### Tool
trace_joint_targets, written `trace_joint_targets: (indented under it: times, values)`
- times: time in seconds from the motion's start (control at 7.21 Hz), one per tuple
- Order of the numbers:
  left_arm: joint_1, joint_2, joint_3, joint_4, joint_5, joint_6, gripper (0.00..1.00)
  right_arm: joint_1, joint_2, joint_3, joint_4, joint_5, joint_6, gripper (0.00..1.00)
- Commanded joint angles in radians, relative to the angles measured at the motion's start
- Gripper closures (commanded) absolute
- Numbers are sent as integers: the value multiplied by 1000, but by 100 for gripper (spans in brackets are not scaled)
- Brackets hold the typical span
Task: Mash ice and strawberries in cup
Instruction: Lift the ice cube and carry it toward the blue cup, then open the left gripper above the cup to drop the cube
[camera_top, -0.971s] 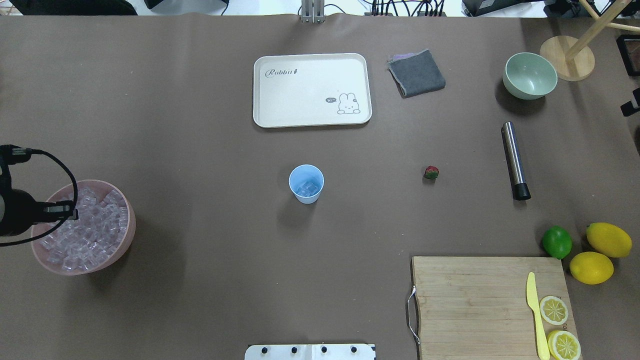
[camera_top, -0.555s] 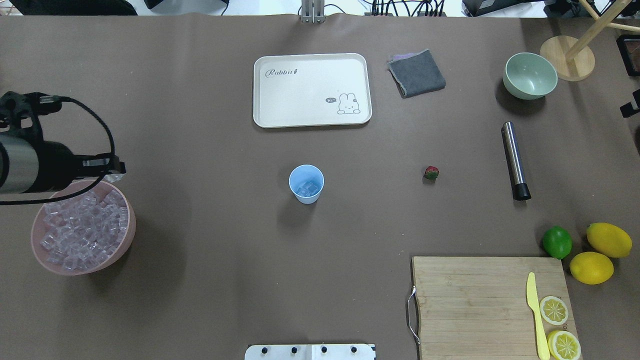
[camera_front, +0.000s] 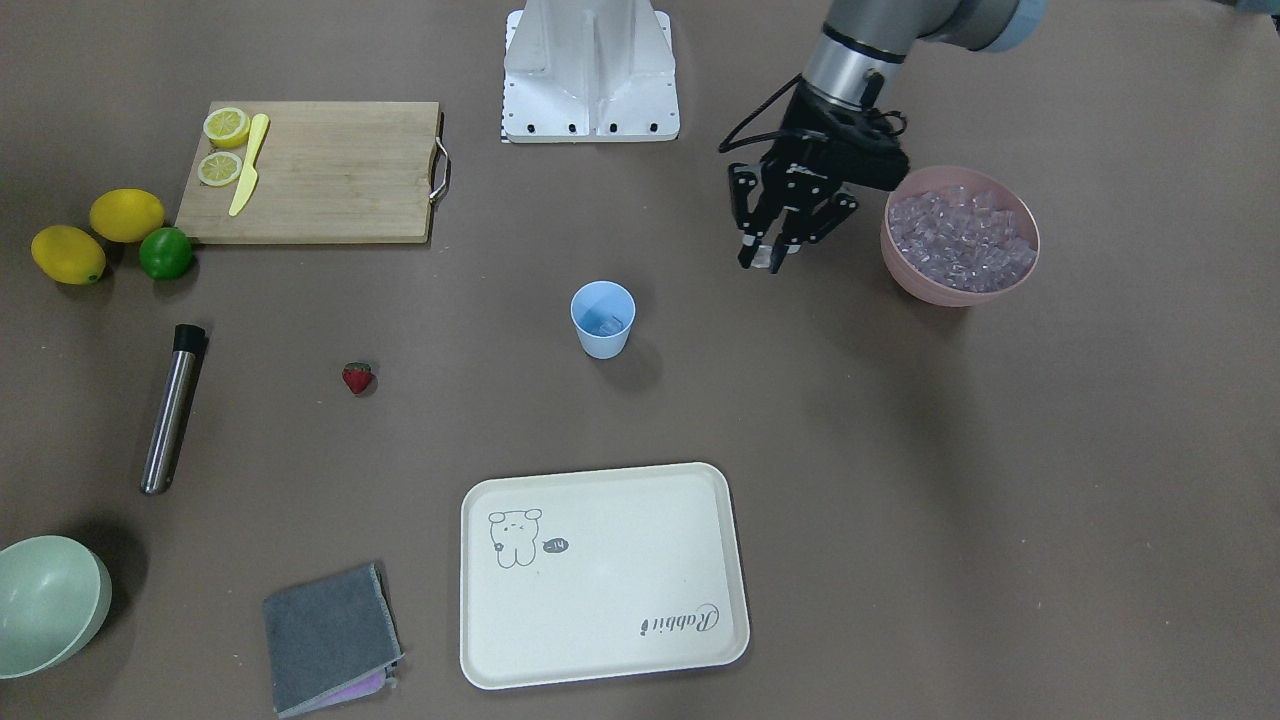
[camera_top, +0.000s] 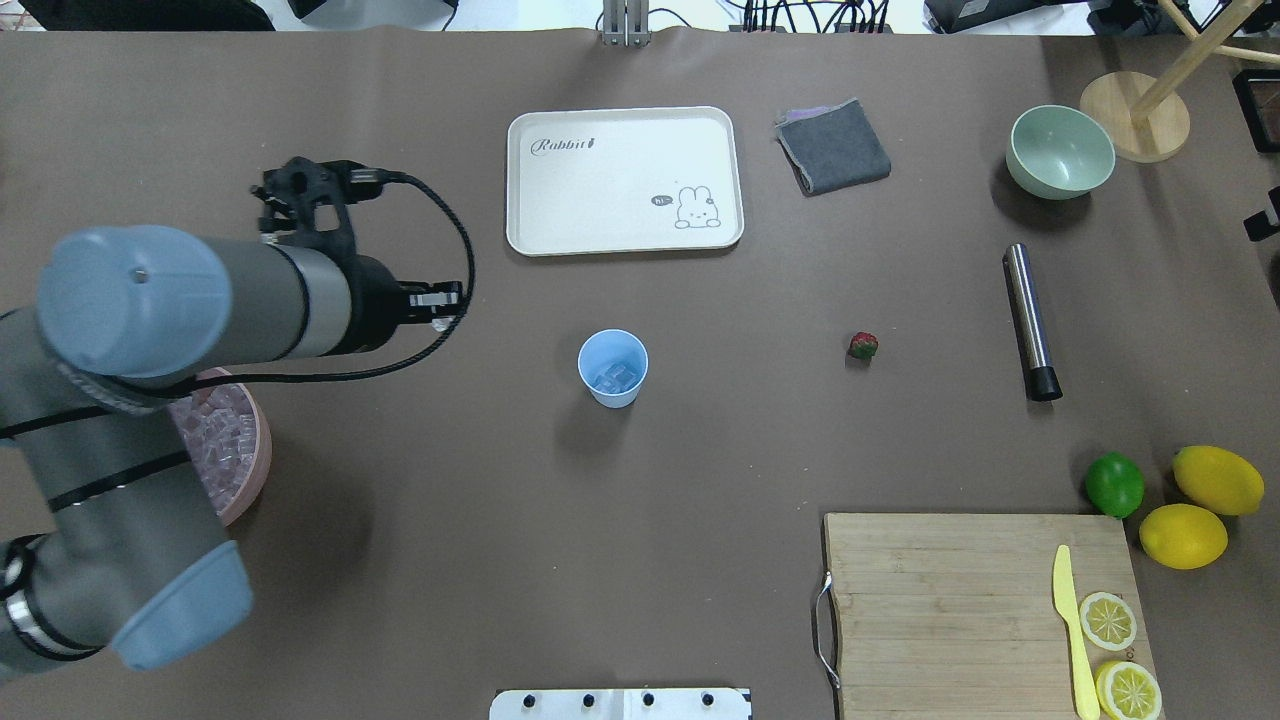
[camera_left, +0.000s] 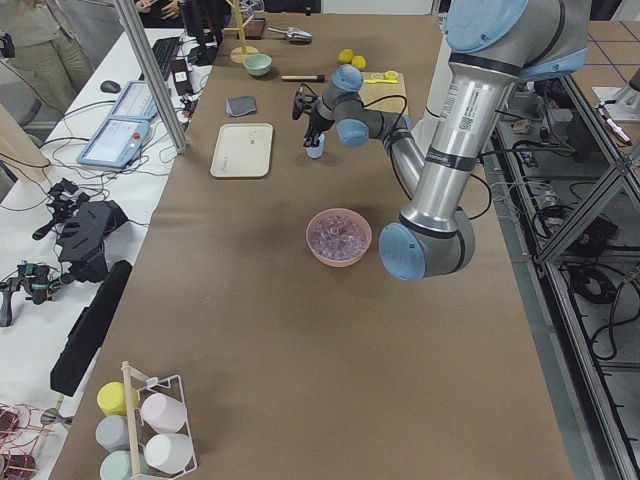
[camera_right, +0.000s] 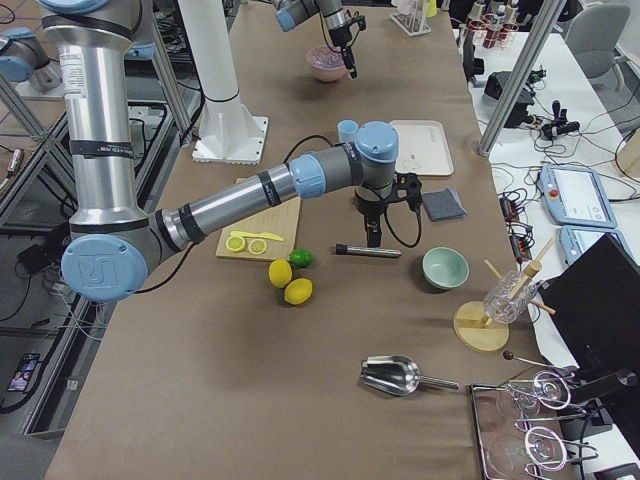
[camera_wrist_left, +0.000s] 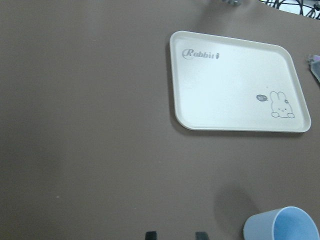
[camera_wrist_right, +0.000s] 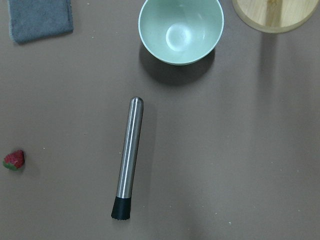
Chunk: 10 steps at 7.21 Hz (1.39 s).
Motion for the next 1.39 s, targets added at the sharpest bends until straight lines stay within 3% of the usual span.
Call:
trace_joint_targets:
  times: [0.0, 0.42, 0.83, 0.97, 1.11, 1.25]
  values:
    - [71, -162, 143, 35, 98, -31, 100, 0, -1, -3, 0, -2, 1, 0]
    - [122, -236, 297, -52, 165, -34, 100, 0, -1, -4, 0, -2, 1, 0]
    - [168, -244, 331, -63, 188, -65, 100, 0, -2, -9, 0, -2, 1, 0]
    - [169, -244, 330, -61, 188, -65, 45, 0, -2, -9, 0, -2, 1, 0]
    - [171, -242, 320, -58, 187, -60, 2, 0, -2, -7, 0, -2, 0, 0]
    - [168, -241, 290, -52, 184, -54, 2, 0, 5, -6, 0, -3, 4, 0]
